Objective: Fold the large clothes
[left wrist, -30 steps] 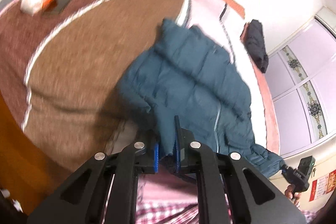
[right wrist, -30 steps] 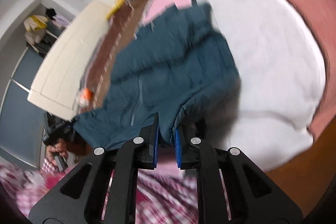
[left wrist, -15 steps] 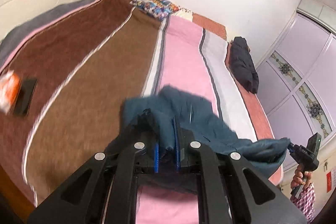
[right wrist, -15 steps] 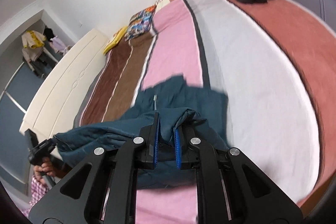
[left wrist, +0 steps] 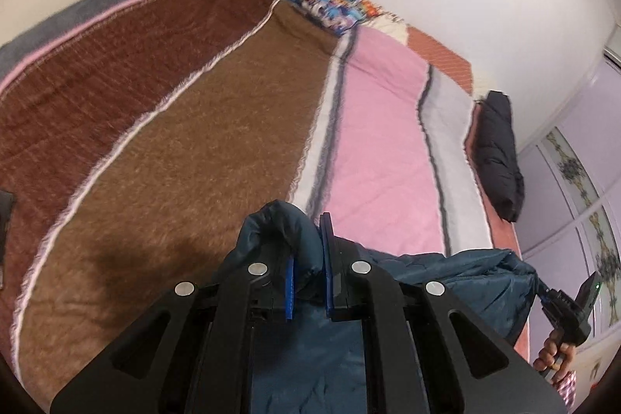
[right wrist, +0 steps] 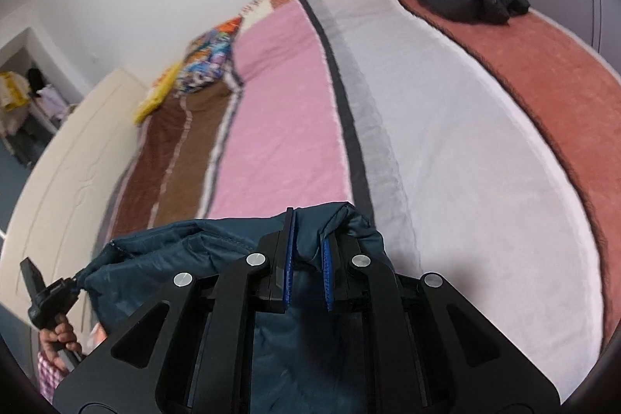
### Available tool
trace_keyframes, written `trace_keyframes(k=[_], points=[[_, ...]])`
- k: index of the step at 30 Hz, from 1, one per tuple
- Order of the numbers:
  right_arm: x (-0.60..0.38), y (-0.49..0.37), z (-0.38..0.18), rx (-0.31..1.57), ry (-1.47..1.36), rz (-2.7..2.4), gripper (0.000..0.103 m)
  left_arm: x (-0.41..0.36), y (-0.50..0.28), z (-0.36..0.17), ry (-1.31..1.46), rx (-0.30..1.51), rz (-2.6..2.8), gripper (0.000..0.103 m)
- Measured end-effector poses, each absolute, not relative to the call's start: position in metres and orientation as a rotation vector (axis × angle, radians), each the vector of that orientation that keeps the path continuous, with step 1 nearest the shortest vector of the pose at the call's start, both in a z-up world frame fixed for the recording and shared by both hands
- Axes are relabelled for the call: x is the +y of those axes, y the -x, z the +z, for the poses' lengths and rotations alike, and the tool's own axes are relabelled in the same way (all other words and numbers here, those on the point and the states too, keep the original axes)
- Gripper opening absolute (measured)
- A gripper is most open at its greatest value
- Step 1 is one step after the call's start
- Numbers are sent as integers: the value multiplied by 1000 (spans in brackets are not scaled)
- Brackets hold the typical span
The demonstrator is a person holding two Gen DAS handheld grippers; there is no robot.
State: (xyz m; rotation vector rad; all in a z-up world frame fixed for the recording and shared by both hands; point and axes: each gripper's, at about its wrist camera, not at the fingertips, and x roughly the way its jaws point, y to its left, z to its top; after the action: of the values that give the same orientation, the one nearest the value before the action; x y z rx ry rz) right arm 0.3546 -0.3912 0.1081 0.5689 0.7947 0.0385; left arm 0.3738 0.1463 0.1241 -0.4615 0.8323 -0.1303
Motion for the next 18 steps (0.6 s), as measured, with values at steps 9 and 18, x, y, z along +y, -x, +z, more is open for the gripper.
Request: trace_keyframes(k=[9,18], points=[[-398,-429,15,884,-575,-49,13,135,-448,46,493,932,-80,11],[-390,-448,-35,962,-483,-87,13,129,-471,-20,506,1015,-27,13]])
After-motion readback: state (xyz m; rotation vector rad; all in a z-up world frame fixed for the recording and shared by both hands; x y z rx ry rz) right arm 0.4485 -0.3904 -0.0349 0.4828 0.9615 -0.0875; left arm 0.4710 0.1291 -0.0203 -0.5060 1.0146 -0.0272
